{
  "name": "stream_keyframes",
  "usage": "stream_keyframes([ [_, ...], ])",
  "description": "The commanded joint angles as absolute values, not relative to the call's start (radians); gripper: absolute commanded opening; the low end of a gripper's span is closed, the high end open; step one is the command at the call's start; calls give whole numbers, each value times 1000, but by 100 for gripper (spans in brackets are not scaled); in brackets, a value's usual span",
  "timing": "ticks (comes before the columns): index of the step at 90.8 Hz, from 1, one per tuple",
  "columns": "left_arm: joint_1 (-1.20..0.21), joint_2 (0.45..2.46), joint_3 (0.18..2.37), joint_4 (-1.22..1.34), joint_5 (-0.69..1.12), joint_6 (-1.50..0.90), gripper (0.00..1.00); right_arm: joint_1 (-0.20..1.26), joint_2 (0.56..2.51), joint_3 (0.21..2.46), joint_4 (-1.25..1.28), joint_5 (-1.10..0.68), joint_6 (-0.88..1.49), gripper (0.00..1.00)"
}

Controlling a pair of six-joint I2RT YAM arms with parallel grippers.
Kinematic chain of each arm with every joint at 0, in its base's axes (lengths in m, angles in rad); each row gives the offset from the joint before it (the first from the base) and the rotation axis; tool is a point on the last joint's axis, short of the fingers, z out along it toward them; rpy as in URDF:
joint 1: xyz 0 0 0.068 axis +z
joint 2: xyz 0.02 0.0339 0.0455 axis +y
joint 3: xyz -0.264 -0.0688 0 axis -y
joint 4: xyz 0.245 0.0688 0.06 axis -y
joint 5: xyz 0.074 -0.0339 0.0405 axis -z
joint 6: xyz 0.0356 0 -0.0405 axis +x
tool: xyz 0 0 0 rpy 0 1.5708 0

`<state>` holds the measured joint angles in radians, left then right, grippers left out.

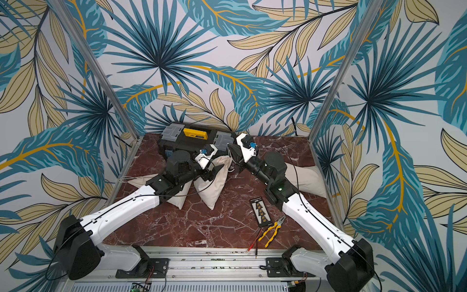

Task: Close the soil bag
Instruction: Frap the soil bag at the center of the board.

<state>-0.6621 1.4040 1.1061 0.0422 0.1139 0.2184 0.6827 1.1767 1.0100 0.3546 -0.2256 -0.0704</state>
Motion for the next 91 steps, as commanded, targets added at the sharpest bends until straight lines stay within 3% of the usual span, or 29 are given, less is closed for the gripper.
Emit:
stream_keyframes([
  [1, -666, 1462, 1155, 67, 146, 247, 81, 688, 1151, 1037, 343, -221, -66, 0],
  [29, -662, 1512, 1086, 230, 100, 301, 73, 688, 1089, 1039, 291, -193, -83, 0],
  [49, -655, 1318, 766, 555, 132, 316, 80, 688, 1081, 1029, 273, -182, -97, 0],
  [70, -636, 1233, 729, 497, 121, 339, 84, 687, 1073, 1009, 281, -191, -97, 0],
  [82, -572, 1199, 654, 624, 199, 236, 90, 688, 1064, 1001, 274, -185, -99, 0],
  [91, -581, 1231, 679, 581, 197, 267, 88, 688, 1065, 1001, 270, -190, -99, 0],
])
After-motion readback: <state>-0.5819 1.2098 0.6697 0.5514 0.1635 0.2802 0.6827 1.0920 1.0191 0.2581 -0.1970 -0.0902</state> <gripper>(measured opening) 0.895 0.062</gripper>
